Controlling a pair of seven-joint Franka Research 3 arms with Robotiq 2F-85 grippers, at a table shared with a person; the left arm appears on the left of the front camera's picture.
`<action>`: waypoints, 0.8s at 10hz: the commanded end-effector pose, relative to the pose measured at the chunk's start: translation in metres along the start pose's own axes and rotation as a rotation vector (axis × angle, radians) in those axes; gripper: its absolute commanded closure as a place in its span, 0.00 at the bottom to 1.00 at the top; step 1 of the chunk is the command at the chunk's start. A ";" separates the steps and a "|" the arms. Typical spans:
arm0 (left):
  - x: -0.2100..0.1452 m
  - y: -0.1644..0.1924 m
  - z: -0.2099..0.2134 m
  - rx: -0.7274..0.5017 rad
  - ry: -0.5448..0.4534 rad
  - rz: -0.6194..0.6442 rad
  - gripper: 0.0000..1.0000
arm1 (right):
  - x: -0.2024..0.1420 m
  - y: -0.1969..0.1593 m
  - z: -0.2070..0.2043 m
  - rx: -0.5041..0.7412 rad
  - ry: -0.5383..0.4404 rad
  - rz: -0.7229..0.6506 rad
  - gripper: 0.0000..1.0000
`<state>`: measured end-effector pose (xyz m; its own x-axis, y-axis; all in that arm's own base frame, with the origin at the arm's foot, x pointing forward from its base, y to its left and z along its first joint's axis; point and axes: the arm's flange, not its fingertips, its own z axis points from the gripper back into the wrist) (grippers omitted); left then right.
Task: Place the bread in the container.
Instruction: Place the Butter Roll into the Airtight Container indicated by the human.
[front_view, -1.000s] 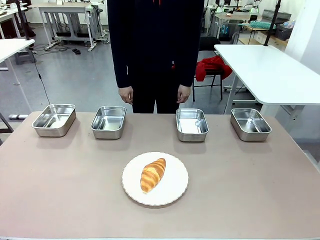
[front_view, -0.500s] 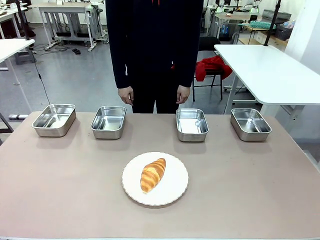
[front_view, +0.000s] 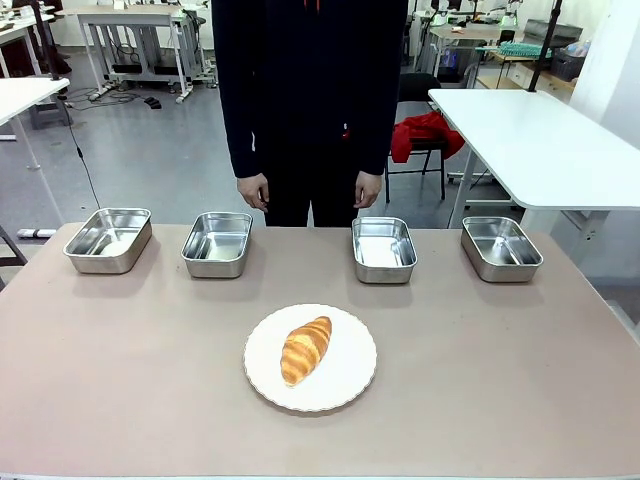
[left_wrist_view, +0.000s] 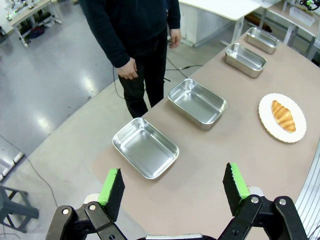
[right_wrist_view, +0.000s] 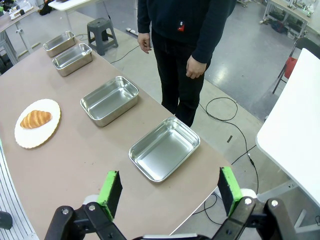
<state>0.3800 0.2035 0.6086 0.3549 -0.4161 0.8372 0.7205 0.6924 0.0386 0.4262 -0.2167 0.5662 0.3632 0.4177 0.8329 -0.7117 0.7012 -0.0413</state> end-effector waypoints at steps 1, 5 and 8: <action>-0.001 0.001 0.001 -0.008 -0.002 -0.013 0.00 | 0.001 0.000 0.000 0.004 -0.007 0.002 0.00; -0.001 0.001 0.001 -0.008 -0.002 -0.013 0.00 | 0.001 0.000 0.000 0.004 -0.007 0.002 0.00; -0.001 0.001 0.001 -0.008 -0.002 -0.013 0.00 | 0.001 0.000 0.000 0.004 -0.007 0.002 0.00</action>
<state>0.3800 0.2035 0.6086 0.3550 -0.4161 0.8372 0.7205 0.6924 0.0386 0.4262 -0.2167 0.5662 0.3632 0.4176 0.8329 -0.7117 0.7012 -0.0413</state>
